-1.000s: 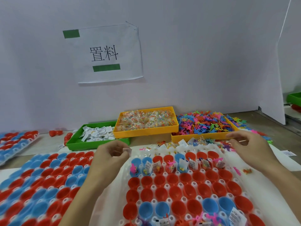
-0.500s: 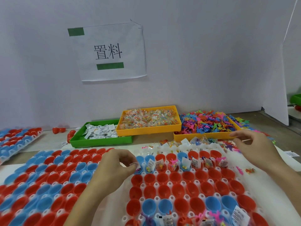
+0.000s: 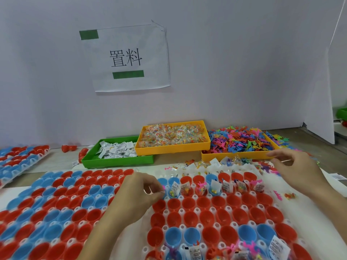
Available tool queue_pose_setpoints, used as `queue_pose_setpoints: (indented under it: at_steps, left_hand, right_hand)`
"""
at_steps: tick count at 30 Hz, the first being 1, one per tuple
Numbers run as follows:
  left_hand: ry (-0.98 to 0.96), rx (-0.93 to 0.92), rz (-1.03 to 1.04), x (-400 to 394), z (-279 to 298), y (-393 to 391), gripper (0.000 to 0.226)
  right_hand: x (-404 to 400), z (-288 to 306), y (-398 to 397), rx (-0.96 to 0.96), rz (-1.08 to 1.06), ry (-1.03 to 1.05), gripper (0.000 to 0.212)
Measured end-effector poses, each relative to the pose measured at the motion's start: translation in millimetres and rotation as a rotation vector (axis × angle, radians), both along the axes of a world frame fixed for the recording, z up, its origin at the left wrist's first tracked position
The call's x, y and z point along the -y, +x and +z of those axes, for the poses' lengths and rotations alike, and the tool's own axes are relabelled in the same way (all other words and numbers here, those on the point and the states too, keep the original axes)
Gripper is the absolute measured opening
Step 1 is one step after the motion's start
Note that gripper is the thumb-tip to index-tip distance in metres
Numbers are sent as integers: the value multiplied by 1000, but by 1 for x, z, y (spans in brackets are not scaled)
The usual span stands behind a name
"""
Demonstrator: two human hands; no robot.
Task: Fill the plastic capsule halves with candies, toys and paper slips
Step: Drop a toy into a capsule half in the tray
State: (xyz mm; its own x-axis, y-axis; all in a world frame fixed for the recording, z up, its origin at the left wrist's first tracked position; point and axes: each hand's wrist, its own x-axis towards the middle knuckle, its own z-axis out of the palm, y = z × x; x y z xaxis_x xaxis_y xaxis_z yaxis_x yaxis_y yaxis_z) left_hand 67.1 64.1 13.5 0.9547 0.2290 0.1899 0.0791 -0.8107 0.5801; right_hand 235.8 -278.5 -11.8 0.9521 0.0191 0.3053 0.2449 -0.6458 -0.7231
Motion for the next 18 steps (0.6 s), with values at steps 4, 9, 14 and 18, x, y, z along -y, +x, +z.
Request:
queue_pose_setpoints:
  at_steps: [4,9,14,18]
  left_hand:
    - [-61,41,40,3,0,0,18]
    - [-98,36,30,-1,2,-1,22]
    - [-75,57,9,1,4,-1,17]
    - [-78,90,36,5,2,2,27]
  right_hand:
    - [2,-2,3,8,-5,-2,16]
    - [13,-1,7,8,-37,47,21]
    - [21,-2,11,3,-68,53,17]
    - [21,-4,13,9,-66,38,17]
